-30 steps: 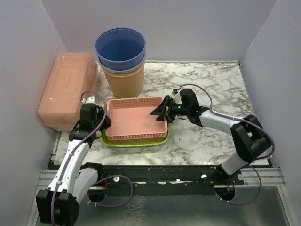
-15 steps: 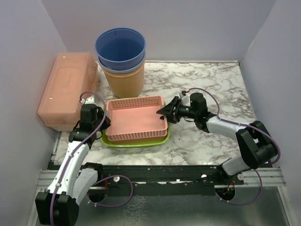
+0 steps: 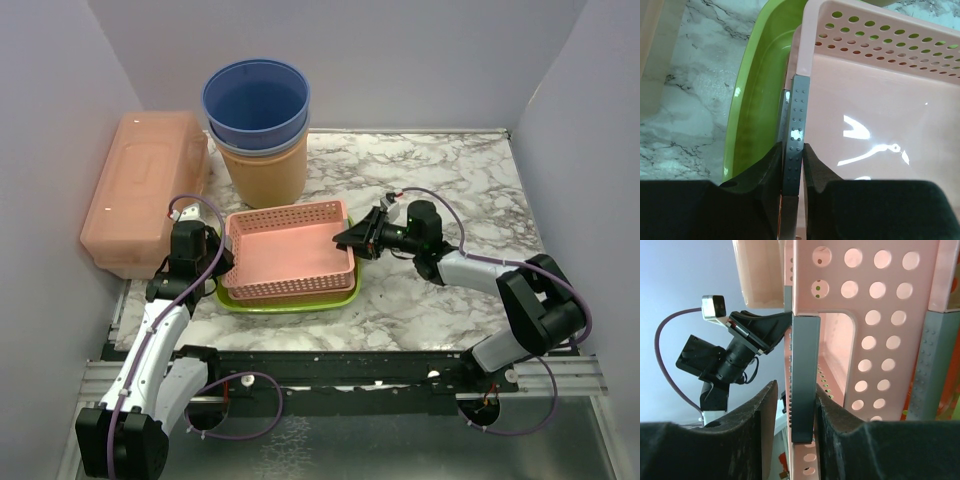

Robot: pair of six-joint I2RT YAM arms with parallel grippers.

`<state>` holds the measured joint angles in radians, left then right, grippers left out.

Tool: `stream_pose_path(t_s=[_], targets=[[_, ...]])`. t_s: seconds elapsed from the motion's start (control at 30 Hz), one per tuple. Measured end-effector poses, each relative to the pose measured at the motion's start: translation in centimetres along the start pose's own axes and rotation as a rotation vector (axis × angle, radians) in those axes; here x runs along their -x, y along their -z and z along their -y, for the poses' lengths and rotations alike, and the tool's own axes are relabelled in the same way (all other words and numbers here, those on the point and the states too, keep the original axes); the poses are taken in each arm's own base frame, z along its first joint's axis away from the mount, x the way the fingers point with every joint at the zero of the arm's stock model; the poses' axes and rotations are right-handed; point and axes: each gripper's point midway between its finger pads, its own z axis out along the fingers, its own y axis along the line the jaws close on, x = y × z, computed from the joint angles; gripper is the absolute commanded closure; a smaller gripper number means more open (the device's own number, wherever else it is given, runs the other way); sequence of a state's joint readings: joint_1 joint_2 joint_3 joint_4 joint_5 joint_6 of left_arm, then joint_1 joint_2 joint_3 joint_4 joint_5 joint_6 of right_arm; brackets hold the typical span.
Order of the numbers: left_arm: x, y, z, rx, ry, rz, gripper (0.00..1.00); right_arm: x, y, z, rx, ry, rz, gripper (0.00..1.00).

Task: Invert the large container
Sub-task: Pick up the container from the container.

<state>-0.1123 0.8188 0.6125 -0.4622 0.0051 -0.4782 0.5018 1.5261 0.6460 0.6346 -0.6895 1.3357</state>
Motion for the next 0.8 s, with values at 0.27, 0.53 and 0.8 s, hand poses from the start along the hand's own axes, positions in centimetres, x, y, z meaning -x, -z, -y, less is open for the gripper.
stream_pose_path(t_s=[0.27,0.53,0.8], targets=[[0.0,0.0,0.0,0.002,0.001,0.001,0.79,0.6,0.2,-2.1,0.101,-0.011,0.022,0.49],[0.1,0.0,0.0,0.001,0.0,0.003,0.79,1.2,-0.2,-1.0,0.1,-0.071,0.032,0.49],[0.2,0.2,0.1,-0.005,0.0,0.013,0.79,2.3,0.1,-0.6,0.083,-0.105,0.093,0.39]])
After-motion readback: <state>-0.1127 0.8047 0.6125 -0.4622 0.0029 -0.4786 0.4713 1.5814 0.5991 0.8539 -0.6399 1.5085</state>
